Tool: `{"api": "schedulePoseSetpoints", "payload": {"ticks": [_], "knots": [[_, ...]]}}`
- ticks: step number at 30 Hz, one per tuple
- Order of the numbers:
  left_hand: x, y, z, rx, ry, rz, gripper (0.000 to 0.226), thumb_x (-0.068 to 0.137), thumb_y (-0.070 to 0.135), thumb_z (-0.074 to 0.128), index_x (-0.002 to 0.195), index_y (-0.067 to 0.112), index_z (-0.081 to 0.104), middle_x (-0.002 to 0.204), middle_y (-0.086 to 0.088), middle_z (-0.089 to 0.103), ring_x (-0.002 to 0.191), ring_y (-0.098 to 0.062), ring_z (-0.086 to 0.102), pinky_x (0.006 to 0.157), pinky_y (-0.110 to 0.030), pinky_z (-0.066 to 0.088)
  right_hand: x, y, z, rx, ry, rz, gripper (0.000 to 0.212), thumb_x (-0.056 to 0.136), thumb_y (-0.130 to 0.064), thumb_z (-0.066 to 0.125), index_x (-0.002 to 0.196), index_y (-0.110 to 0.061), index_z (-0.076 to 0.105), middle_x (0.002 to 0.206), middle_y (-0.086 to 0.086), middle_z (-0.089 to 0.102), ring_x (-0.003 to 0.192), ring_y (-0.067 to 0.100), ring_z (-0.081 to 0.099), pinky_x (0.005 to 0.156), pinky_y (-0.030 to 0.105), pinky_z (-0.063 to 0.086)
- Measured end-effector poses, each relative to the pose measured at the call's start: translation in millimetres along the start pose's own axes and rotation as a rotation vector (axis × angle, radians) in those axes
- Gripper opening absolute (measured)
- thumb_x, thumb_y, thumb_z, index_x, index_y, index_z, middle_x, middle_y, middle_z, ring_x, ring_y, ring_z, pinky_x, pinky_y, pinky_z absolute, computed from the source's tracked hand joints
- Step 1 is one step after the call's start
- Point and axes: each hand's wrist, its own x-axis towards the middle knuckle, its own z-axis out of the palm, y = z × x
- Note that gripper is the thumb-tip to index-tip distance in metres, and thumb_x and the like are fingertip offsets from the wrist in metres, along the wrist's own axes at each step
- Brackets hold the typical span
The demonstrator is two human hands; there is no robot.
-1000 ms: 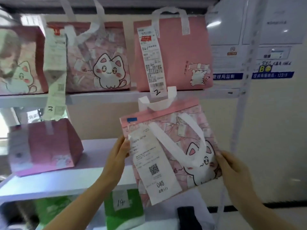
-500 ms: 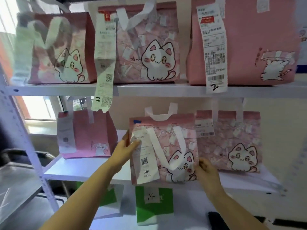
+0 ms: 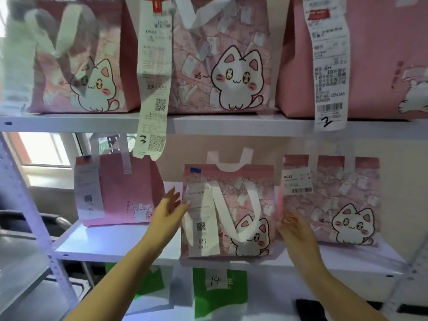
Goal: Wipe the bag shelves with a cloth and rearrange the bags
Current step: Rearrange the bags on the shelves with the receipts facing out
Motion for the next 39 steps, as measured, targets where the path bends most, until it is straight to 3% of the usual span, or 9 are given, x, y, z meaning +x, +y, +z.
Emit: {"api": "schedulePoseSetpoints", "payload": {"ticks": [4, 8, 13, 18, 22, 27, 32, 35, 39], "knots": [[-33, 38, -41, 0.084, 0.082, 0.204, 0.046, 0.086, 0.044, 0.059, 0.130, 0.036, 0.050, 0.131, 0.015, 0.055, 0.119, -0.003, 0.053, 0.104, -0.035, 0.042, -26, -62, -15, -0.068, -0.069, -0.172, 0.045, 0.088, -0.001, 0.059, 0.130, -0.018, 0.052, 0.126, -0.002, 0.058, 0.115, 0.012, 0.055, 0.101, 0.032, 0.042], [-51, 105, -71, 0.074, 0.087, 0.380, 0.039, 0.080, 0.035, 0.061, 0.118, 0.030, 0.061, 0.113, 0.012, 0.068, 0.107, -0.005, 0.062, 0.095, -0.033, 0.048, -50, -141, -15, -0.094, -0.109, -0.390, 0.037, 0.089, -0.008, 0.057, 0.124, -0.022, 0.056, 0.117, -0.012, 0.062, 0.104, -0.004, 0.058, 0.082, 0.011, 0.044], [-39, 173, -87, 0.070, 0.204, 0.562, 0.032, 0.082, 0.030, 0.068, 0.113, 0.030, 0.062, 0.109, 0.008, 0.068, 0.102, -0.007, 0.064, 0.084, -0.027, 0.047, -58, -226, 9, -0.103, -0.135, -0.622, 0.029, 0.089, -0.017, 0.060, 0.115, -0.029, 0.060, 0.108, -0.018, 0.066, 0.098, -0.009, 0.060, 0.084, 0.013, 0.043], [14, 199, -81, 0.079, 0.235, 0.466, 0.055, 0.090, 0.028, 0.061, 0.138, 0.013, 0.042, 0.133, -0.005, 0.052, 0.118, -0.021, 0.052, 0.099, -0.039, 0.043, -21, -269, 47, -0.160, -0.162, -0.569, 0.049, 0.088, -0.026, 0.063, 0.135, -0.024, 0.046, 0.129, -0.010, 0.054, 0.117, 0.010, 0.053, 0.099, 0.031, 0.043], [46, 184, -74, 0.097, 0.196, 0.389, 0.086, 0.069, 0.069, 0.058, 0.139, 0.022, 0.043, 0.134, -0.001, 0.056, 0.116, -0.019, 0.057, 0.099, -0.047, 0.047, -1, -269, 65, -0.170, -0.148, -0.550, 0.041, 0.090, -0.010, 0.060, 0.127, -0.023, 0.049, 0.109, -0.012, 0.057, 0.098, 0.008, 0.054, 0.069, 0.007, 0.041], [51, 185, -59, 0.053, 0.257, 0.418, 0.057, 0.083, 0.047, 0.060, 0.133, 0.022, 0.048, 0.124, 0.004, 0.062, 0.108, -0.015, 0.060, 0.095, -0.042, 0.049, 12, -255, 71, -0.182, -0.119, -0.546, 0.046, 0.088, -0.014, 0.063, 0.132, -0.020, 0.049, 0.091, -0.026, 0.048, 0.094, 0.000, 0.049, 0.076, 0.013, 0.036], [59, 191, -51, 0.053, 0.283, 0.395, 0.047, 0.089, 0.033, 0.059, 0.132, 0.019, 0.047, 0.125, 0.002, 0.058, 0.110, -0.019, 0.056, 0.091, -0.039, 0.046, 23, -255, 80, -0.203, -0.018, -0.527, 0.054, 0.080, -0.015, 0.066, 0.129, -0.027, 0.048, 0.113, -0.013, 0.059, 0.113, 0.014, 0.055, 0.096, 0.030, 0.043], [58, 191, -52, 0.018, 0.302, 0.442, 0.036, 0.090, 0.029, 0.060, 0.123, 0.017, 0.053, 0.119, 0.003, 0.061, 0.101, -0.012, 0.057, 0.080, -0.028, 0.044, 24, -256, 81, -0.165, -0.011, -0.516, 0.058, 0.078, -0.014, 0.069, 0.129, -0.028, 0.045, 0.103, -0.020, 0.054, 0.111, 0.014, 0.056, 0.097, 0.033, 0.044], [45, 191, -60, -0.059, 0.341, 0.503, 0.026, 0.091, 0.026, 0.058, 0.115, 0.017, 0.056, 0.112, 0.008, 0.062, 0.104, -0.011, 0.057, 0.080, -0.026, 0.044, 18, -257, 76, -0.065, -0.004, -0.508, 0.033, 0.079, -0.016, 0.072, 0.100, -0.035, 0.053, 0.097, -0.015, 0.064, 0.100, 0.015, 0.063, 0.094, 0.041, 0.050]]}}
